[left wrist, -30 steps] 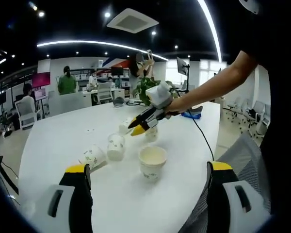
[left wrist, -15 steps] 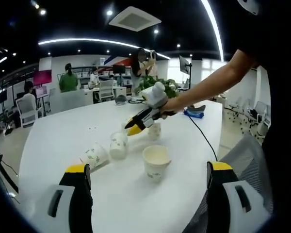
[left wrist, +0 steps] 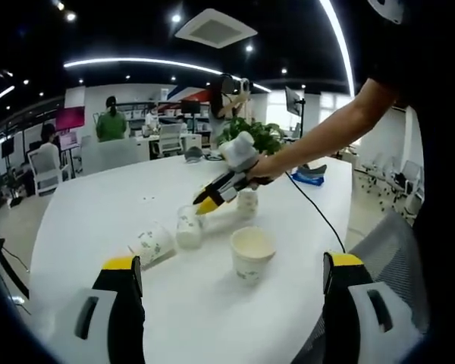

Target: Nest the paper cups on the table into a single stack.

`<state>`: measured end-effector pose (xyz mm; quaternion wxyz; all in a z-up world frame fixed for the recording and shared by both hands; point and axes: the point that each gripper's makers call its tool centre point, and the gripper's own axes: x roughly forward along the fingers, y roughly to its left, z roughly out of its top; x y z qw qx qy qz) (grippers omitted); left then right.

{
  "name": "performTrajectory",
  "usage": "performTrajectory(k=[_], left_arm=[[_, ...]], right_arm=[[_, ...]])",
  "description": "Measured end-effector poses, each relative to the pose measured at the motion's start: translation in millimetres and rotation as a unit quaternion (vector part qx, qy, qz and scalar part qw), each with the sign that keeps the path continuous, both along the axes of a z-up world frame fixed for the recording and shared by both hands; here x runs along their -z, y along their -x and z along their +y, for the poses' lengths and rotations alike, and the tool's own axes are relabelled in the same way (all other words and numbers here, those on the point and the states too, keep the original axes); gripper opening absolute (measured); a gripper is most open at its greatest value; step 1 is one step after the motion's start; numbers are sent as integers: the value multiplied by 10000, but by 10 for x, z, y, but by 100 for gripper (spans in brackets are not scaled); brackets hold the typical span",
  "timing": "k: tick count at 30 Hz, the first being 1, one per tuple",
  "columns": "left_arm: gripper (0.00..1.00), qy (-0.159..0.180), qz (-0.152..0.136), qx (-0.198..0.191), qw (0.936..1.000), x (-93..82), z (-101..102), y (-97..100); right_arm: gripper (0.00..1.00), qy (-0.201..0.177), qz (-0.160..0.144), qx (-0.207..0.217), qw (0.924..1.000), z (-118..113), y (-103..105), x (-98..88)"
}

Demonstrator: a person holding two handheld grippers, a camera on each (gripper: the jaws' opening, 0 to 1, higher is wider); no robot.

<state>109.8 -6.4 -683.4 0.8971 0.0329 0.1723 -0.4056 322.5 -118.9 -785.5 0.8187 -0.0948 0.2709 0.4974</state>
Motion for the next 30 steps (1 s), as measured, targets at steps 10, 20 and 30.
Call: performTrajectory(k=[10, 20, 30], left_arm=[[99, 119, -3, -91, 9999, -27, 58, -44], [99, 138, -7, -74, 9999, -32, 62, -68], [99, 115, 5, -49, 9999, -17, 46, -57]], right_arm=[[29, -348, 577, 234, 9975, 68, -62, 114], [25, -731, 1072, 512, 9902, 88, -72, 120], [20, -967, 1414, 630, 9832, 100, -44, 129]])
